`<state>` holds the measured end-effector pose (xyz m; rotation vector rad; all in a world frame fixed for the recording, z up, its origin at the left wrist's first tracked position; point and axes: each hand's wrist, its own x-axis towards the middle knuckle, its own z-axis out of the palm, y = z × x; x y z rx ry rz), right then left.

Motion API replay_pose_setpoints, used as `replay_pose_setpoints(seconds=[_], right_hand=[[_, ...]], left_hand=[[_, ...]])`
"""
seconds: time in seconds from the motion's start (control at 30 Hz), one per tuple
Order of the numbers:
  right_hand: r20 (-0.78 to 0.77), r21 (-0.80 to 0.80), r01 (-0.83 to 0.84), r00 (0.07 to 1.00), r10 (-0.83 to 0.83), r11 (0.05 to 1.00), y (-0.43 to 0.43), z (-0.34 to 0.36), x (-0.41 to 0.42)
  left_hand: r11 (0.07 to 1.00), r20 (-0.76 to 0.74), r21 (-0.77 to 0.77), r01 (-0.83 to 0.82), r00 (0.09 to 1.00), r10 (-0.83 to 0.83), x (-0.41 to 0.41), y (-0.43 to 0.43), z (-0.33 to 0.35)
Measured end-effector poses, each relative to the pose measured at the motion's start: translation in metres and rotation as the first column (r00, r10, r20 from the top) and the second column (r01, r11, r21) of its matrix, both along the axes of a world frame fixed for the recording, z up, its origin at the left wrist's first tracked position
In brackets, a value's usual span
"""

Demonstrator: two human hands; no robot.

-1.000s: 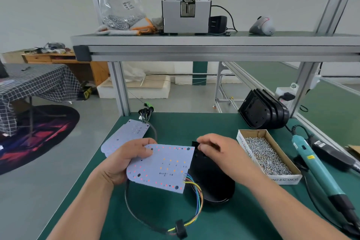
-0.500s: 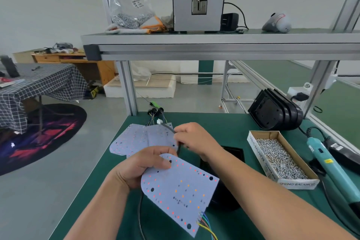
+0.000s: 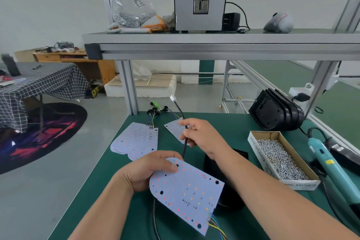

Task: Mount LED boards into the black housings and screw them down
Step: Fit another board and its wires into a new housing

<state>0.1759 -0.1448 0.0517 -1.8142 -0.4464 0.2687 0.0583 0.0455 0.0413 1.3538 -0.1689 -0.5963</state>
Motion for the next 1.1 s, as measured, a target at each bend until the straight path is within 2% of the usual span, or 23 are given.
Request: replay_pose_setpoints(seconds=[0.2, 0.43, 0.57, 0.63, 0.7, 0.8, 0.87, 0.93, 1.0, 1.1], right_hand=[[-0.062, 0.032, 0.059, 0.996, -0.057, 0.998, -0.006, -0.004, 0.004], [-0.064, 0.049, 0.055, 0.997, -0.052, 0.997, -0.005, -0.004, 0.004], [-0.035, 0.121, 0.083, 0.996, -0.079, 0.989, -0.009, 0.003, 0.003], [0.095, 0.035, 0.101, 0.990, -0.104, 0.994, -0.016, 0.008, 0.002], [0.302, -0.173, 0.176, 0.946, -0.118, 0.969, -0.027, 0.013, 0.001], [0.566, -0.430, 0.393, 0.818, -0.096, 0.813, -0.046, 0.018, -0.001], [0.669, -0.468, 0.507, 0.738, -0.085, 0.724, -0.062, 0.018, 0.000], [0.708, -0.441, 0.569, 0.696, -0.121, 0.694, -0.083, 0.018, 0.003], [0.717, -0.437, 0.603, 0.681, -0.146, 0.668, -0.107, 0.018, 0.006], [0.740, -0.478, 0.624, 0.665, -0.098, 0.618, -0.132, 0.019, 0.004]], left_hand=[[1.000, -0.016, -0.014, -0.022, 1.000, 0.021, 0.003, 0.001, -0.002], [0.999, -0.031, -0.031, -0.038, 0.999, 0.037, 0.005, 0.002, -0.005], [0.992, -0.015, -0.089, -0.092, 0.996, 0.091, 0.007, 0.003, -0.006], [0.980, 0.000, -0.130, -0.148, 0.989, 0.149, 0.008, 0.004, -0.006], [0.958, -0.006, -0.190, -0.214, 0.976, 0.217, 0.009, 0.005, -0.007], [0.929, -0.013, -0.262, -0.261, 0.963, 0.268, 0.011, 0.003, -0.007], [0.915, -0.013, -0.271, -0.298, 0.952, 0.306, 0.012, 0.001, -0.005], [0.892, -0.020, -0.270, -0.363, 0.928, 0.371, 0.013, 0.001, -0.004], [0.842, -0.043, -0.301, -0.447, 0.889, 0.456, 0.014, 0.002, -0.003], [0.778, -0.068, -0.354, -0.520, 0.844, 0.533, 0.018, -0.002, -0.006]])
